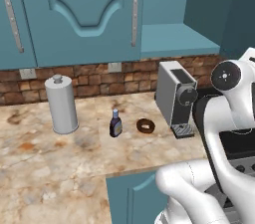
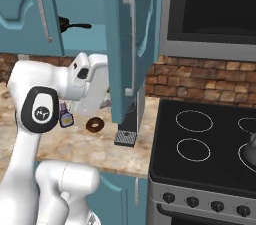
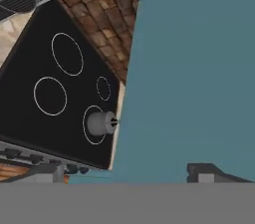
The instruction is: Pick the pan from the cabinet and place it on the stove. Then turn on the stove burner for the pan.
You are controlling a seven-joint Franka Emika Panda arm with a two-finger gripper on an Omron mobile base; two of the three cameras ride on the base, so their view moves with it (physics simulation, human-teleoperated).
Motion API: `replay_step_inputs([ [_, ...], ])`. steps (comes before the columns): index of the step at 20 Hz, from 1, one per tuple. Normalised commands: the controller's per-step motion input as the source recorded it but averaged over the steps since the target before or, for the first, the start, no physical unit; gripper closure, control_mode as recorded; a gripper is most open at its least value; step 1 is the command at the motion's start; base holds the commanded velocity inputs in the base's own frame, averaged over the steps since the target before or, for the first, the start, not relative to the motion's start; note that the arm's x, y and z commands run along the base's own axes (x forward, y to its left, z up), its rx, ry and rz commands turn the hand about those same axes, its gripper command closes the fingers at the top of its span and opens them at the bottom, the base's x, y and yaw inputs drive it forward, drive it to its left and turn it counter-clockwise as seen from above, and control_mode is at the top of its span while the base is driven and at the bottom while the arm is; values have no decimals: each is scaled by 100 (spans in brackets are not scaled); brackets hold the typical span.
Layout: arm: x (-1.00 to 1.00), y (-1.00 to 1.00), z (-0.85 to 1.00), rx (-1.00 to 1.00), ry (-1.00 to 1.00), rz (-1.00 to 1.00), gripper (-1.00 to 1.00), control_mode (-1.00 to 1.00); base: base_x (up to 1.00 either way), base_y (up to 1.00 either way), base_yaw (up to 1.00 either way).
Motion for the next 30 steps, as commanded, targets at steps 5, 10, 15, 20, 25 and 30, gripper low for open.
replay_step_inputs([
  [5, 0, -56, -16, 0, 15, -1, -100, -100, 0, 0, 0],
  [10, -14, -16, -8, 0, 5, 0, -100, -100, 0, 0, 0],
  [15, -53, 86, 0, -1, -24, 0, -100, -100, 0, 0, 0],
  [20, -46, 100, 0, 1, -33, -5, -100, -100, 0, 0, 0],
  [25, -36, 96, 0, 9, -30, -1, -100, -100, 0, 0, 0],
  [30, -21, 78, 0, 20, -33, 1, -100, -100, 0, 0, 0],
])
